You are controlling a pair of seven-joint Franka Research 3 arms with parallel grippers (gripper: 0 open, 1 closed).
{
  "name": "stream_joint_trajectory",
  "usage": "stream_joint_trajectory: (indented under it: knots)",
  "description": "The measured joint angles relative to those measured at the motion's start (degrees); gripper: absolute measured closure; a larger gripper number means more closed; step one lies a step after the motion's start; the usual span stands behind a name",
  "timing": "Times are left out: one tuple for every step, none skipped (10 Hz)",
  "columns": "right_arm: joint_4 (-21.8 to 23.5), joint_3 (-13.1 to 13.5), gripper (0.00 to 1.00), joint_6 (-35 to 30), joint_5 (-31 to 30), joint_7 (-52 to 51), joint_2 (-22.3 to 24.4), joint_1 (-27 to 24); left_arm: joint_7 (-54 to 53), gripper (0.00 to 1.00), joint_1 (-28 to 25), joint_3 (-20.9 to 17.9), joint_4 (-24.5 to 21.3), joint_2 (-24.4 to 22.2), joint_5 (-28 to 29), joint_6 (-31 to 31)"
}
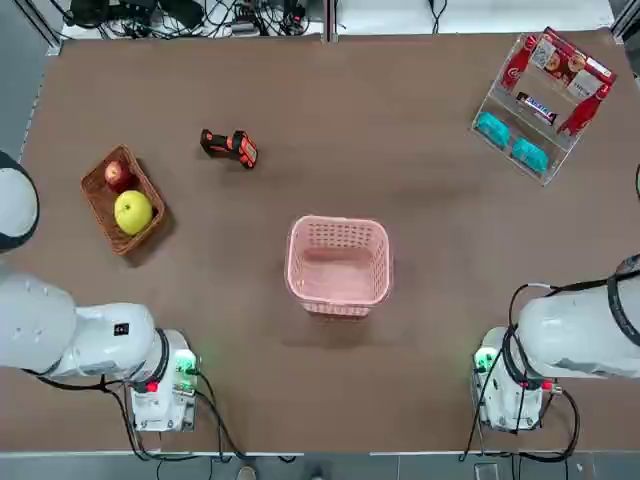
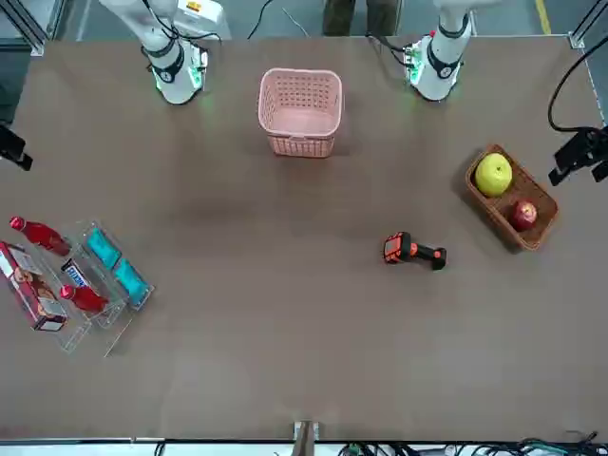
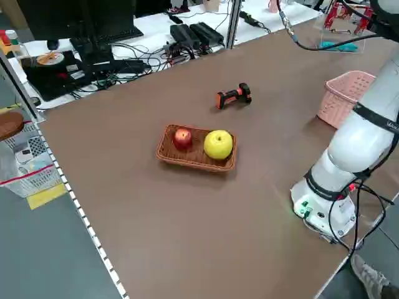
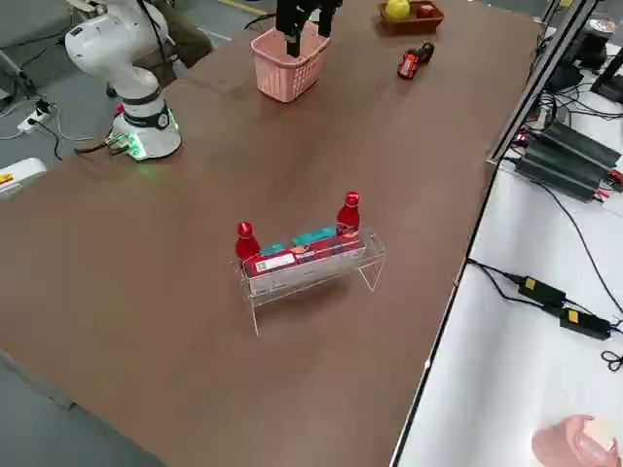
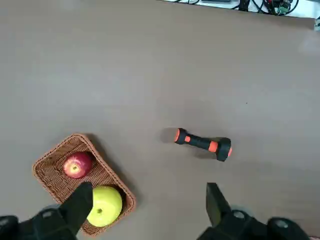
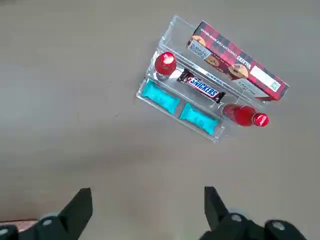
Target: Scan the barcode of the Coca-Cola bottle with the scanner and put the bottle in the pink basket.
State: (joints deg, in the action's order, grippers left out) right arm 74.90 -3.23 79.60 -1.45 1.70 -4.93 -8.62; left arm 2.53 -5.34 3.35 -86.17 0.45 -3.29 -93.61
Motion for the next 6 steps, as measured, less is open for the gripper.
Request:
stream_joint_trajectory:
  knots:
    - [0.0,0.0,0.01,0.1,0.0,0.0,0.0,0.0,0.0,0.0,0.0,0.0,0.0,0.0,0.0,0.0]
    - [0.0,0.0,0.01,0.6,0.0,0.0,0.0,0.0,0.3,0.0,0.1,0.0,0.0,0.0,0.0,0.0]
    - [0.0,0.0,0.01,1.3,0.0,0.0,0.0,0.0,1.1,0.0,0.3,0.1,0.0,0.0,0.0,0.0]
    - [0.1,0.0,0.01,2.0,0.0,-0.1,-0.2,0.0,1.6,0.0,0.7,0.2,-0.3,0.1,0.0,0.0]
    - [0.3,0.0,0.01,3.3,0.0,-0.3,-0.6,0.0,3.4,0.0,1.3,0.2,-0.7,0.4,0.0,0.0]
    - [0.8,0.0,0.01,4.6,0.0,-0.5,-1.4,0.0,8.3,0.0,2.1,0.3,-0.9,1.0,-0.1,0.0]
